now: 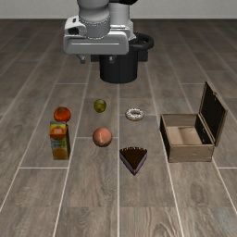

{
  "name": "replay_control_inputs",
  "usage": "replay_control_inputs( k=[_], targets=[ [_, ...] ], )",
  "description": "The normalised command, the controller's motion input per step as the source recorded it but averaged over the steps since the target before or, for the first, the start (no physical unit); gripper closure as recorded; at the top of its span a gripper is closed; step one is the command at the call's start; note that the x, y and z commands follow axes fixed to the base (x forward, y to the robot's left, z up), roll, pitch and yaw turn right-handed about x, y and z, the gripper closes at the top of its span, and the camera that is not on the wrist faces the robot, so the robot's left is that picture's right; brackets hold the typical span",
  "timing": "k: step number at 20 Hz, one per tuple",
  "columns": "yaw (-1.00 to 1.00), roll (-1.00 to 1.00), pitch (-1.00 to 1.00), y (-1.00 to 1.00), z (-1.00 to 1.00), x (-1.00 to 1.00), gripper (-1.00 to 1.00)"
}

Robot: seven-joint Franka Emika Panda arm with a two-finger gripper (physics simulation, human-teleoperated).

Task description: Pick up the onion and place it in the box

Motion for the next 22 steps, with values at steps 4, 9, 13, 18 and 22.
replay_control_inputs(
  k=[4, 9, 13, 18, 22],
  targets=[
    [0.00, 0.00, 0.00, 0.00, -1.00, 0.00, -1.00],
    [0.00, 0.00, 0.00, 0.00, -1.00, 0.00, -1.00],
    [0.00, 0.00, 0.00, 0.00, -1.00, 0.00, -1.00],
    [0.00, 0.00, 0.00, 0.00, -1.00, 0.00, -1.00],
    [0.00, 0.00, 0.00, 0.00, -1.00, 0.00, -1.00]
  ],
)
